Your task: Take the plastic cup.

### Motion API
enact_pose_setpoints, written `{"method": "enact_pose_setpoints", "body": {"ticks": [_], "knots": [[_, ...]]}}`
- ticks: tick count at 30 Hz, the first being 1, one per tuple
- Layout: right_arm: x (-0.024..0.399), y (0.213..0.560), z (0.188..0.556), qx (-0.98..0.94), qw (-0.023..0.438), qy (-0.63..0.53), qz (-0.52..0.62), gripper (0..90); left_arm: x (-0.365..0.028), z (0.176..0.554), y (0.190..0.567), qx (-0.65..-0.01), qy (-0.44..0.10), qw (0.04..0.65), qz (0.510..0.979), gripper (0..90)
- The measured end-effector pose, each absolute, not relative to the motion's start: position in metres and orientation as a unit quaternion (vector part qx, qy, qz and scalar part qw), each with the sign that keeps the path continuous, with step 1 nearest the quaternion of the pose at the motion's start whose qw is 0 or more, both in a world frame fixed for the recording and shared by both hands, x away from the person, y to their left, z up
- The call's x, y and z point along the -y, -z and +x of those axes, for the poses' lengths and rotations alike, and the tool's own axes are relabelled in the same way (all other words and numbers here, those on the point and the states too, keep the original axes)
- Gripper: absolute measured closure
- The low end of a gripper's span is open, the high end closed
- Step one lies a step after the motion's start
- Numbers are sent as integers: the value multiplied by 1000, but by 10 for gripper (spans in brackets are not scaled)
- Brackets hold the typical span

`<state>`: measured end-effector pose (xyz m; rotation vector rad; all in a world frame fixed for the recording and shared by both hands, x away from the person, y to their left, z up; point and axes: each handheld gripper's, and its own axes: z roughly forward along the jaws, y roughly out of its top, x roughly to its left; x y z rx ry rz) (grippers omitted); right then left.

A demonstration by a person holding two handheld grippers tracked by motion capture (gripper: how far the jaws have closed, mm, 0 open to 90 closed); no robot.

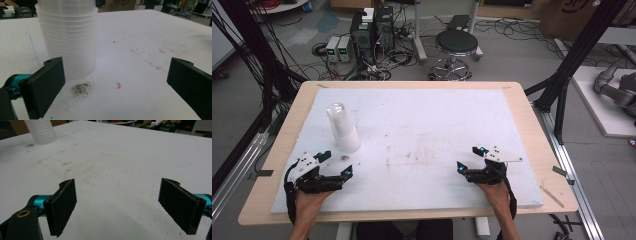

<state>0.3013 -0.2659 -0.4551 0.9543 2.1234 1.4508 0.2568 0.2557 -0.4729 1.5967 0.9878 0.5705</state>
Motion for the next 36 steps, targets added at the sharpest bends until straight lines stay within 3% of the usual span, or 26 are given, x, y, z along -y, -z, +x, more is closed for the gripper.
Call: {"method": "enact_pose_setpoints", "body": {"ticks": [36], "knots": [[268, 455, 301, -752, 196, -528, 342, 150, -260, 254, 474, -409, -238, 580, 663, 18]]}}
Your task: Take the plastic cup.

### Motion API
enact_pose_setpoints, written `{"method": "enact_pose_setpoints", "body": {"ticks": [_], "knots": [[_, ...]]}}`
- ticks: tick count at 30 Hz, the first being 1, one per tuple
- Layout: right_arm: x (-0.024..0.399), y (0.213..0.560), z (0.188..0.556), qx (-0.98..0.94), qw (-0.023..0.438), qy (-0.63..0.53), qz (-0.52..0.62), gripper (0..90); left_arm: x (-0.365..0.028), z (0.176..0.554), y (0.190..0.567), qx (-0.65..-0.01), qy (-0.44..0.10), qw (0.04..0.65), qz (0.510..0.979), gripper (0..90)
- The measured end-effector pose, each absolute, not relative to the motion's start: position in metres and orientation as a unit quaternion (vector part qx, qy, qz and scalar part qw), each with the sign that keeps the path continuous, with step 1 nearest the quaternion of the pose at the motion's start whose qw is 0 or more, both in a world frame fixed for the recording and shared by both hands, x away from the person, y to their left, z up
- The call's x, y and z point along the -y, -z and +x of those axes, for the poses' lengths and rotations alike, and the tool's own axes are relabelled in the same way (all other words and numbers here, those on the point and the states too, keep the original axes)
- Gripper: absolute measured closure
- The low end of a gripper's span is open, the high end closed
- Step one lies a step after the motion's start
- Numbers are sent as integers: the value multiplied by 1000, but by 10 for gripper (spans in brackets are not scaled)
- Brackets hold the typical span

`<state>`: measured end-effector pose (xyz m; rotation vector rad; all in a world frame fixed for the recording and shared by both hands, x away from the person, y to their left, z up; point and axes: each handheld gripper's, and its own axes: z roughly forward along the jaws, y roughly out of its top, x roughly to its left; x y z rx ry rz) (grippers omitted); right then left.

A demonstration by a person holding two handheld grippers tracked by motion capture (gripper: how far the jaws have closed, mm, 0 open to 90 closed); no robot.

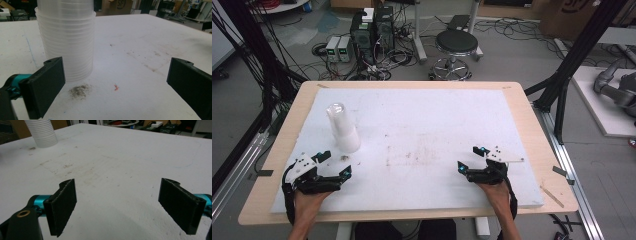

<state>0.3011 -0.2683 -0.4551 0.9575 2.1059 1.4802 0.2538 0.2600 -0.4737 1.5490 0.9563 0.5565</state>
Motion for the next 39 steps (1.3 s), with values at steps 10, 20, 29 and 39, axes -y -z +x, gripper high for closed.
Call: {"method": "enact_pose_setpoints", "body": {"ticks": [10, 20, 29, 39], "knots": [[268, 455, 302, -754, 193, -526, 343, 150, -278, 255, 448, -397, -245, 601, 649, 18], [267, 455, 303, -757, 187, -523, 344, 151, -297, 285, 384, -377, -256, 616, 643, 18], [267, 455, 303, -757, 189, -522, 343, 151, -293, 318, 342, -346, -260, 598, 675, 18], [267, 455, 303, -758, 188, -521, 343, 150, -288, 348, 327, -345, -239, 565, 710, 18]]}}
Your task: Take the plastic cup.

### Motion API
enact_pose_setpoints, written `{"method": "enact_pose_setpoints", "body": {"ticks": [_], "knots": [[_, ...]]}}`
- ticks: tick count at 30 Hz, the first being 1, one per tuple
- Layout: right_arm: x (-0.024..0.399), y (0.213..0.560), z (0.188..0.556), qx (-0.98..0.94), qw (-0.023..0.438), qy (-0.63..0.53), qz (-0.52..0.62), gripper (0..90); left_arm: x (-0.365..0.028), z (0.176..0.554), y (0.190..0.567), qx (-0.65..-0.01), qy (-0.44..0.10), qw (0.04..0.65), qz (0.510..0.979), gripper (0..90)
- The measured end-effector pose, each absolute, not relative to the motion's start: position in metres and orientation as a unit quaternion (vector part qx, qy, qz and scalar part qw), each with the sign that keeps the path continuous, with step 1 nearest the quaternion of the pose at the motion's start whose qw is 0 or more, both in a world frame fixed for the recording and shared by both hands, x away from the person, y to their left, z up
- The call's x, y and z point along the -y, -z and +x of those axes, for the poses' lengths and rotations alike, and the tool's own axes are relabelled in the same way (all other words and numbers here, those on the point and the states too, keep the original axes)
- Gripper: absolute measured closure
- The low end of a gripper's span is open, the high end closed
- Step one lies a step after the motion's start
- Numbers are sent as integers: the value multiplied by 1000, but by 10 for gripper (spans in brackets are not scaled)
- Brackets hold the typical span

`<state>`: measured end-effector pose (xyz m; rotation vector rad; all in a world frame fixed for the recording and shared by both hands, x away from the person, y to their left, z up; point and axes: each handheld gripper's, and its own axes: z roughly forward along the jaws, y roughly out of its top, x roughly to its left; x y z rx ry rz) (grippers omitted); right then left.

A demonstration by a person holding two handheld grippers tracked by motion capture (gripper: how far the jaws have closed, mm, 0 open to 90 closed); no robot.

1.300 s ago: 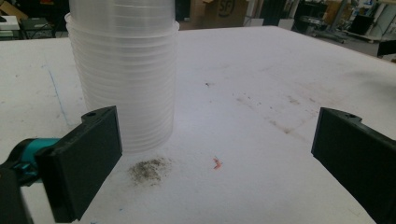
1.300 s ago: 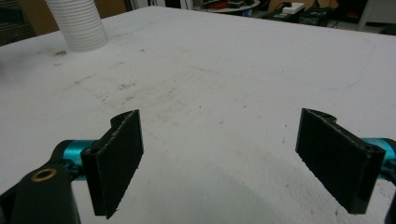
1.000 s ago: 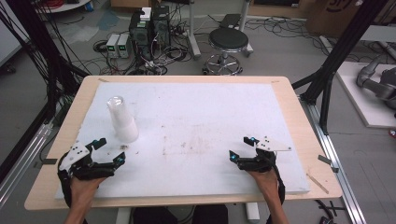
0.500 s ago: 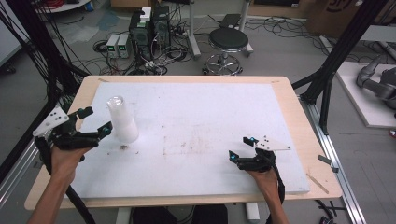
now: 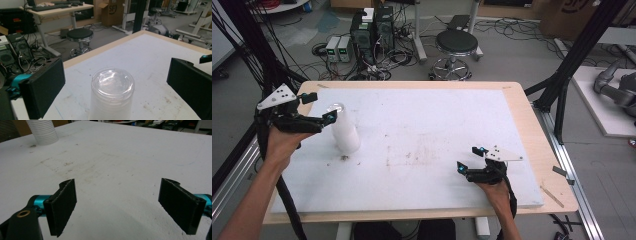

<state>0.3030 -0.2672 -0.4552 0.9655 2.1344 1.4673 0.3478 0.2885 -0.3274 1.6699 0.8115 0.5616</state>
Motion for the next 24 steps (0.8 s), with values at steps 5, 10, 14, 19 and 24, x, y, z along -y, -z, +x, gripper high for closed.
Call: {"method": "enact_pose_setpoints", "body": {"ticks": [5, 10, 14, 19, 24], "knots": [[267, 455, 303, -759, 190, -520, 342, 151, -282, 359, 329, -351, -226, 538, 732, 18], [266, 455, 303, -760, 190, -519, 341, 151, -276, 370, 333, -358, -206, 499, 762, 18], [266, 455, 303, -763, 193, -517, 338, 151, -270, 375, 338, -357, -187, 474, 782, 18], [266, 455, 303, -763, 192, -517, 338, 150, -265, 379, 343, -364, -178, 443, 799, 18], [265, 455, 302, -763, 192, -515, 339, 151, -266, 383, 346, -380, -174, 424, 803, 18]]}}
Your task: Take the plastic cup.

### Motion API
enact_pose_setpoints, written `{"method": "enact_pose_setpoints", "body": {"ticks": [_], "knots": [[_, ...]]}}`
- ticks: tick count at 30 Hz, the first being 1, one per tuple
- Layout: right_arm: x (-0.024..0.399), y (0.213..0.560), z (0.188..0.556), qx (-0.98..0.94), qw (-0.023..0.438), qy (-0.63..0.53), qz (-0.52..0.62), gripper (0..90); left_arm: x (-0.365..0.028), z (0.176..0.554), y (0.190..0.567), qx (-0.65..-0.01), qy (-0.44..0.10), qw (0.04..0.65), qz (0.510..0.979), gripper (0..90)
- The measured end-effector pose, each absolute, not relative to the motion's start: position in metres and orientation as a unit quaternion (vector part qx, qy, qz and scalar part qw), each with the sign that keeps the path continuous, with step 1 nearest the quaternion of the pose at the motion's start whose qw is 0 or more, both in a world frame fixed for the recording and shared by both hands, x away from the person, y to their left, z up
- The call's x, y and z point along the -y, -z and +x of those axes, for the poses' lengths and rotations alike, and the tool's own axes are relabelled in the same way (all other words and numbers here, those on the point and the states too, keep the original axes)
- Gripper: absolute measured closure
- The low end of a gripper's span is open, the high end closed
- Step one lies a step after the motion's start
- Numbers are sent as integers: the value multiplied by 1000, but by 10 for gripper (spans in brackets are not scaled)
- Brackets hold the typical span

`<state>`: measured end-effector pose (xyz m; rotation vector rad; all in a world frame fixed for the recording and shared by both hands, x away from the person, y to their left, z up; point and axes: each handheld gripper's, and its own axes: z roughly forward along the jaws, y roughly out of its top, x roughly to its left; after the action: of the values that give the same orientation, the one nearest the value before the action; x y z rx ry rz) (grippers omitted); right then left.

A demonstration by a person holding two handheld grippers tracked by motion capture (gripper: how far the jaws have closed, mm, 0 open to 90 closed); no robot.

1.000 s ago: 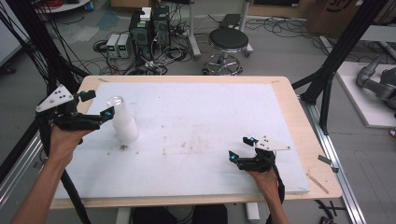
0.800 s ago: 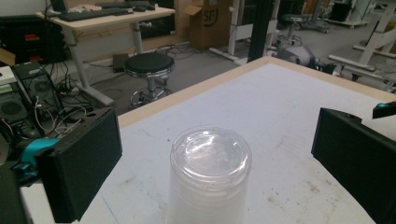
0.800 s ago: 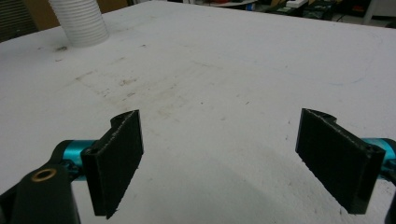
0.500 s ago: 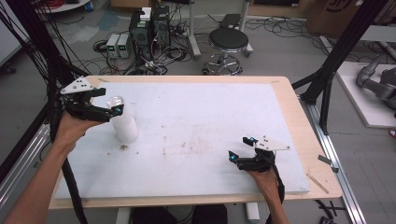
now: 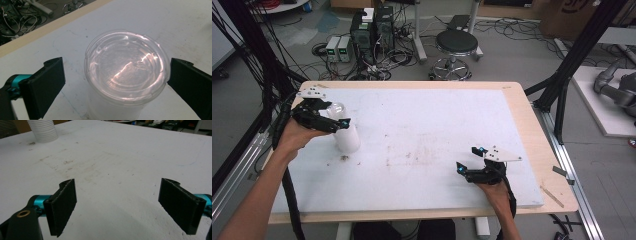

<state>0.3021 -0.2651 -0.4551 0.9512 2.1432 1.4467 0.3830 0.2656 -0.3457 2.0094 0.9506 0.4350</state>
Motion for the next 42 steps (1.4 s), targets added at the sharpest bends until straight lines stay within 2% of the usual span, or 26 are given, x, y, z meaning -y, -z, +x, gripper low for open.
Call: {"method": "enact_pose_setpoints", "body": {"ticks": [7, 8, 10, 15, 19, 24, 31, 42], "knots": [[265, 455, 302, -764, 194, -515, 337, 150, -264, 386, 349, -386, -167, 402, 813, 28], [265, 455, 302, -764, 194, -514, 337, 151, -264, 386, 348, -384, -163, 404, 814, 103], [265, 455, 302, -764, 194, -514, 337, 150, -263, 386, 348, -379, -157, 406, 817, 139], [265, 455, 302, -764, 195, -514, 338, 151, -260, 388, 348, -384, -158, 395, 820, 145], [265, 455, 302, -764, 196, -513, 338, 151, -261, 389, 348, -382, -155, 389, 824, 230], [264, 455, 303, -764, 193, -513, 341, 151, -261, 389, 349, -384, -151, 386, 825, 280], [264, 455, 303, -765, 195, -511, 341, 151, -261, 387, 348, -379, -149, 387, 827, 331], [264, 455, 303, -765, 196, -511, 341, 151, -262, 386, 344, -380, -152, 399, 821, 337]]}}
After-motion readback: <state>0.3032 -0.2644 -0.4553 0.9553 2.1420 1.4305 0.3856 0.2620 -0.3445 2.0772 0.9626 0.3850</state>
